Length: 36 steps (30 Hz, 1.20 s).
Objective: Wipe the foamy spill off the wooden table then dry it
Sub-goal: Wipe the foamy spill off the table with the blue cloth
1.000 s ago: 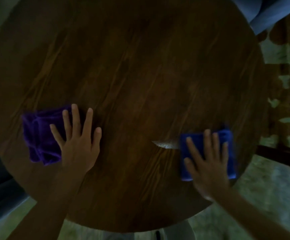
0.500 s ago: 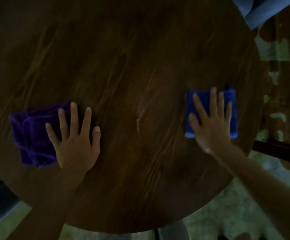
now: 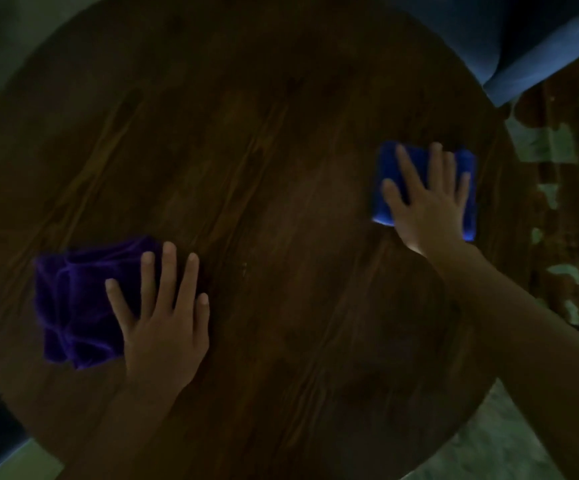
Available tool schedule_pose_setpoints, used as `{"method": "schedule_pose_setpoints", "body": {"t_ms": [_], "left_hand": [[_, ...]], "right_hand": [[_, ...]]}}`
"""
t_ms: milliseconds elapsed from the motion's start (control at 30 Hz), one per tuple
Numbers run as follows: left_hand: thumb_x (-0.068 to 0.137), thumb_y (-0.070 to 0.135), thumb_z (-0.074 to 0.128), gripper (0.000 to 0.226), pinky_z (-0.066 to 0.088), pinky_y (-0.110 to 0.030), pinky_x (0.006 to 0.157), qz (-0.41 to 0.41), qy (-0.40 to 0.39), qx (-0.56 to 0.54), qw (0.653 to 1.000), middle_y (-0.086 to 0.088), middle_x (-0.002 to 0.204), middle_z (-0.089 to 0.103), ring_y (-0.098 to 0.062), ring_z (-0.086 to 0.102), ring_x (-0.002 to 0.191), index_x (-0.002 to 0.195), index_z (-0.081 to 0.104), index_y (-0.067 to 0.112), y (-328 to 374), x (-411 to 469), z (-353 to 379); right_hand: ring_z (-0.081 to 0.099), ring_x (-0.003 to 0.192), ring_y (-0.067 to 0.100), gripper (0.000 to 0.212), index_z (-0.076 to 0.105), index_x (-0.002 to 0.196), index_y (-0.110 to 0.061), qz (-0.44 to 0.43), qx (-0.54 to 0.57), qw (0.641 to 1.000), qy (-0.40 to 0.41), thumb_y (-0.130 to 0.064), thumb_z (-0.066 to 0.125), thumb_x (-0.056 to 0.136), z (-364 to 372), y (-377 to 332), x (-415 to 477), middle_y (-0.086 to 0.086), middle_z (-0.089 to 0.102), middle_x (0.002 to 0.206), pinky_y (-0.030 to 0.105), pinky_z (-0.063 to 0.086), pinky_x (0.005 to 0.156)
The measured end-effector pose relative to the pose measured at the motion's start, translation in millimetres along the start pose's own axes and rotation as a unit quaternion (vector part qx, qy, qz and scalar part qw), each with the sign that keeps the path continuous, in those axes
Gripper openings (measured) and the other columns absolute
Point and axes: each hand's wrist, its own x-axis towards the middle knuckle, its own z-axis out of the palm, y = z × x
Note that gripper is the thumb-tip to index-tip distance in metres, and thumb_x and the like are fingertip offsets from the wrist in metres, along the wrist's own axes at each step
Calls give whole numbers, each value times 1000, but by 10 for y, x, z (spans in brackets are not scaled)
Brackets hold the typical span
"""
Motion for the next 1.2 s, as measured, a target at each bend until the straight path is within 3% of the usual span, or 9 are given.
{"method": "schedule_pose_setpoints", "body": {"t_ms": [100, 267, 333, 467, 600, 733, 867, 1033, 1200], "left_hand": [[104, 47, 29, 62, 4, -56, 126, 64, -21, -49, 997, -9, 170, 19, -30, 14, 157, 159, 24, 20, 269, -279, -6], [105, 55, 21, 68, 11, -53, 126, 66, -88, -36, 993, -8, 170, 17, -29, 14, 157, 161, 19, 17, 468, -610, 167], [104, 55, 23, 71, 11, -53, 126, 68, -92, -30, 993, -10, 170, 16, -29, 14, 158, 161, 18, 14, 462, -607, 170], [104, 55, 23, 73, 7, -50, 127, 46, -80, -28, 995, -12, 169, 18, -29, 14, 157, 161, 24, 10, 404, -750, 167], [104, 55, 18, 74, 0, -46, 128, 2, -83, -26, 996, -14, 168, 22, -21, 1, 160, 159, 25, 5, 287, -1104, 176], [103, 59, 16, 79, -4, -51, 127, -92, -71, -7, 993, -13, 169, 19, -18, -2, 159, 158, 25, 4, 101, -1291, 123], [101, 62, 16, 83, 0, -61, 125, -163, -55, 0, 985, -10, 172, 8, -29, 10, 158, 161, 21, 4, -254, -1288, 5], [99, 67, 17, 82, -4, -60, 124, -87, -105, -3, 991, -6, 173, -1, -26, -2, 159, 163, 15, 17, -306, -1147, 49], [97, 70, 17, 79, 0, -66, 122, -71, -127, -5, 989, -8, 173, -7, -32, -5, 159, 164, 14, 27, -89, -1222, 154]], "right_hand": [[-6, 161, 33, 66, -2, 164, -46, 30, -2, 1000, -6, -67, 10, 103, 51, 124, -514, 9, -6, 175, 62, 0, 127], [12, 158, 38, 64, 15, 164, -46, -402, -95, 906, -91, -66, 27, 104, 313, 306, -2085, 11, 10, 174, 63, 13, 123], [13, 157, 37, 66, 11, 163, -49, -432, -103, 891, -95, -70, 25, 102, 267, 649, -1965, 8, 5, 175, 60, 11, 124], [0, 160, 34, 64, -6, 160, -55, -108, -17, 994, -10, -73, 12, 101, 96, 847, -942, 7, -5, 175, 60, -1, 127], [-14, 160, 33, 66, -5, 164, -46, 172, 64, 983, -1, -67, 9, 103, -21, -17, -40, 10, -13, 174, 64, -6, 125], [-4, 160, 38, 65, 8, 166, -41, -149, 8, 989, -18, -61, 22, 105, 148, -1109, -310, 14, -3, 174, 63, -3, 126], [-6, 161, 34, 62, 14, 165, -43, -571, -47, 812, -108, -58, 31, 107, 424, -955, -1706, 9, -1, 175, 58, -8, 127], [4, 161, 33, 66, 16, 164, -44, -691, -119, 699, -140, -65, 36, 104, 309, 293, -1770, 6, 6, 175, 56, -6, 126], [7, 159, 42, 69, 2, 163, -51, -326, -60, 942, -51, -75, 16, 100, -64, 1027, -369, 15, 7, 174, 69, 8, 124]]}}
